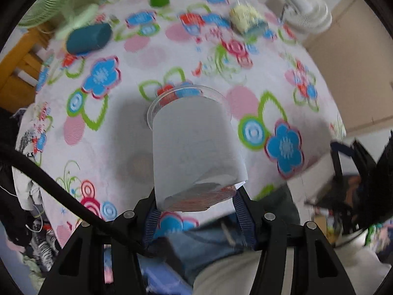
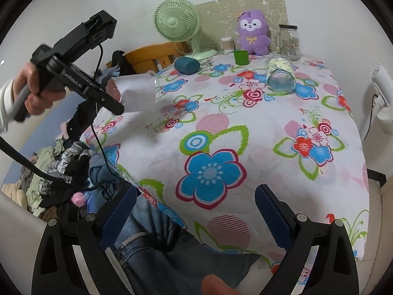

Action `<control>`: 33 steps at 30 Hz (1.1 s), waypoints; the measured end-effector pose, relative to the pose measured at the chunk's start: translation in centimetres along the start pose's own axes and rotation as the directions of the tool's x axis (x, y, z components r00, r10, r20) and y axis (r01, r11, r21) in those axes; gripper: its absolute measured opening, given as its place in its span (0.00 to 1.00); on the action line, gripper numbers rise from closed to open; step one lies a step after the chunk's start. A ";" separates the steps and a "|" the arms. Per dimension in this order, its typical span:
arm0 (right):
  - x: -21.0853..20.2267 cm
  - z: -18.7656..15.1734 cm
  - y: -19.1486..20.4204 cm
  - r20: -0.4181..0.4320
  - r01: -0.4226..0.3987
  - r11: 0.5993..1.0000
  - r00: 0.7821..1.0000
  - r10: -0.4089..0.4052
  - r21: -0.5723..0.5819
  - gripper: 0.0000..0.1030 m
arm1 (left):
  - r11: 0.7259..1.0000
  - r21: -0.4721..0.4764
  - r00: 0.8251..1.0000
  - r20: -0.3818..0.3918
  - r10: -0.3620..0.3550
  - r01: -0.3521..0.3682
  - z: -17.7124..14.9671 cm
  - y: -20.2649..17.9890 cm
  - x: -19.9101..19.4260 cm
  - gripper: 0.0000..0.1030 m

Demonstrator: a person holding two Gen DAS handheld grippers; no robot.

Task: Flip cup upside down
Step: 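Rotate the held cup with the left tool so its pink base faces up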

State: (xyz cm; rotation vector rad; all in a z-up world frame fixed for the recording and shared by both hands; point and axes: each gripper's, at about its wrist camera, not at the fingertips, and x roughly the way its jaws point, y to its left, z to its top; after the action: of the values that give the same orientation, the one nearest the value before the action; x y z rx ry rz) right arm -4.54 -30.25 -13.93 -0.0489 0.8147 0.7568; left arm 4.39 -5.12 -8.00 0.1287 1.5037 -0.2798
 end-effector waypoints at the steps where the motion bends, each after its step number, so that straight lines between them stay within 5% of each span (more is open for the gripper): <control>1: 0.1 0.0 0.1 -0.003 -0.003 1.000 1.000 0.003 -0.003 0.95 | 1.000 0.014 0.999 -0.037 0.000 0.001 0.1 -0.2 0.1 0.57; 6: 0.7 0.2 0.5 -0.018 -0.009 1.000 1.000 0.009 -0.018 0.95 | 0.996 0.083 0.983 -0.182 0.027 -0.012 0.5 -0.9 0.8 0.57; 12: 1.4 0.2 0.8 -0.036 -0.009 1.000 0.999 0.007 -0.030 0.95 | 0.990 0.140 0.933 -0.351 0.074 -0.025 0.7 -1.3 2.9 0.57; 18: 2.2 0.3 0.6 -0.045 -0.011 1.000 0.999 0.010 -0.013 0.95 | 0.982 0.180 0.894 -0.432 0.123 -0.049 1.5 -1.8 4.3 0.57; 28: 3.4 0.2 0.4 -0.064 -0.019 1.000 0.998 0.020 0.012 0.95 | 0.983 0.179 0.882 -0.455 0.120 -0.042 3.7 -2.3 4.8 0.59; 33: 3.7 0.2 0.3 -0.069 -0.018 1.000 0.997 0.019 0.016 0.95 | 0.986 0.162 0.897 -0.431 0.102 -0.034 4.6 -2.0 4.6 0.64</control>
State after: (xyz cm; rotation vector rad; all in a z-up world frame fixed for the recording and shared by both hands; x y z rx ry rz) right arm -2.96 -27.71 -16.20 -0.0542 0.8882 0.7698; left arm 8.53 -8.69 -12.08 0.3863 1.9219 -0.3224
